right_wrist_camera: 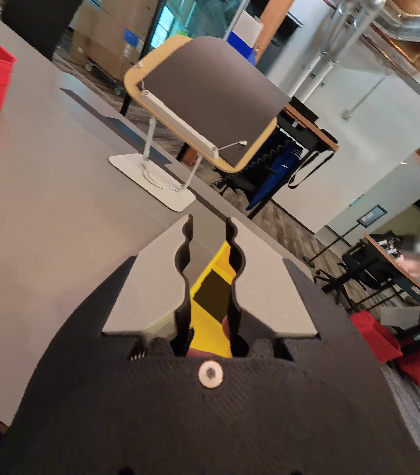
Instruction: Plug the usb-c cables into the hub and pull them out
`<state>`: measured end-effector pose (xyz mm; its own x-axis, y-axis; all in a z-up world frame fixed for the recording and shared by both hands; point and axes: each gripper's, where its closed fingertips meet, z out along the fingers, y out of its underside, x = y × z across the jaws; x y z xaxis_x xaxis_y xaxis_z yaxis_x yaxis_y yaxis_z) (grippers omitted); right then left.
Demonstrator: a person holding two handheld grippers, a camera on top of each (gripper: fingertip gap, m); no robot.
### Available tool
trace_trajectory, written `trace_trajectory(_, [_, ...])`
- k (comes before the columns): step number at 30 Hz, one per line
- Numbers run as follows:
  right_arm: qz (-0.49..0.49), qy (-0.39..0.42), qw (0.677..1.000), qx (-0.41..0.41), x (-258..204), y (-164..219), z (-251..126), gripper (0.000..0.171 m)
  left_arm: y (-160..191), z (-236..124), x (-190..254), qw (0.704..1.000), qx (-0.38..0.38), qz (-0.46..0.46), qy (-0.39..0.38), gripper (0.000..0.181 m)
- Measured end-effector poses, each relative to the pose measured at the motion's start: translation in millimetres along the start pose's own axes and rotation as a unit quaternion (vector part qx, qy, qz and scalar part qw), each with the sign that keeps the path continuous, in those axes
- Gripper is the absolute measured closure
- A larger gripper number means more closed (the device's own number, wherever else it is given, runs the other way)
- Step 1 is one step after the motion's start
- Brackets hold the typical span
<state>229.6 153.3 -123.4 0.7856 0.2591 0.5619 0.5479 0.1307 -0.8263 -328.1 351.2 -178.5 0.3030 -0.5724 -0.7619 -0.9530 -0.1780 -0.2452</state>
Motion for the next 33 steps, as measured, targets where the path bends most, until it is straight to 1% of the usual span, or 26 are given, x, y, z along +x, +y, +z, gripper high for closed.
trace_trajectory(4, [0.005,-0.037,0.999,0.005,-28,-4,10,0.149,8,23,9,0.997,-0.008,-0.019,0.068,0.148])
trace_trajectory(7, [0.012,-0.055,0.998,0.010,-42,-6,14,0.150,11,35,14,0.995,-0.011,-0.024,0.093,0.154])
trace_trajectory(8, [0.012,-0.058,0.998,0.010,-45,-6,16,0.151,11,37,16,0.994,-0.009,-0.030,0.102,0.158])
trace_trajectory(11, [0.017,-0.068,0.997,0.010,-52,-6,19,0.151,8,40,13,0.995,0.005,-0.032,0.099,0.175])
trace_trajectory(14, [0.017,-0.073,0.997,0.009,-55,-7,20,0.152,4,33,8,0.995,0.020,-0.040,0.094,0.177])
trace_trajectory(18, [0.019,-0.080,0.997,0.009,-58,-7,23,0.153,-5,14,-1,0.996,0.047,-0.029,0.070,0.178])
trace_trajectory(23, [0.025,-0.089,0.996,0.019,-63,-15,28,0.152,-18,-24,-28,0.997,0.074,-0.031,-0.004,0.178])
trace_trajectory(27, [0.026,-0.109,0.993,0.027,-74,-24,32,0.152,-34,-63,-56,0.989,0.110,-0.083,-0.053,0.178])
trace_trajectory(30, [0.039,-0.128,0.990,0.042,-83,-36,36,0.150,-54,-88,-61,0.981,0.139,-0.123,-0.061,0.178])
trace_trajectory(33, [0.066,-0.159,0.984,0.055,-97,-51,42,0.143,-85,-110,-60,0.969,0.177,-0.161,-0.057,0.178])
